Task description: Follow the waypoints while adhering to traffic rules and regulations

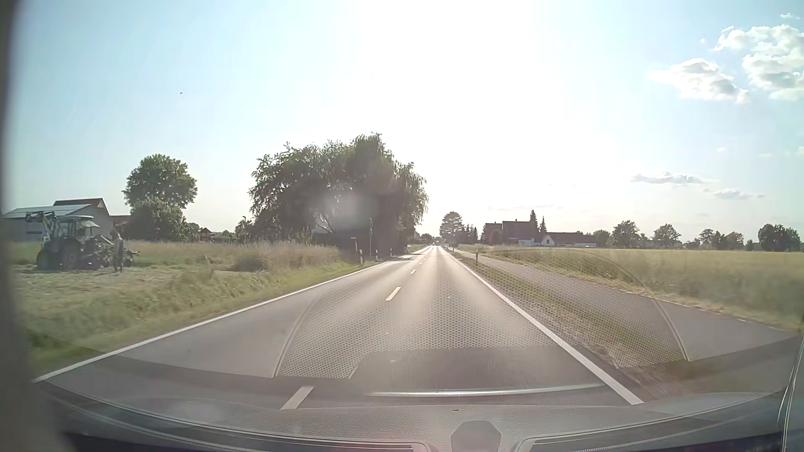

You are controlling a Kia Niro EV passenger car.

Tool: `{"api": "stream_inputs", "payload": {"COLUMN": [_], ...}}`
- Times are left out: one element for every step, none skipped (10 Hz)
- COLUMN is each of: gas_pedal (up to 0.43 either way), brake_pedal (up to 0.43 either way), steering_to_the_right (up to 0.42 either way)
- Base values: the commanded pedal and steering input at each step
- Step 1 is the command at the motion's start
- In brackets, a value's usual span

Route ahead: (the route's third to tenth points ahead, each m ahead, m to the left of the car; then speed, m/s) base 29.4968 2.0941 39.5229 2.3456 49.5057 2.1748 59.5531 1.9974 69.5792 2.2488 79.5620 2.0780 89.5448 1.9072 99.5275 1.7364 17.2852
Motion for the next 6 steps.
{"api": "stream_inputs", "payload": {"gas_pedal": [0.13, 0.13, 0.13, 0.138, 0.138, 0.138], "brake_pedal": [0.006, 0.006, 0.006, 0.006, 0.006, 0.006], "steering_to_the_right": [0.008, 0.008, 0.007, 0.006, 0.004, 0.004]}}
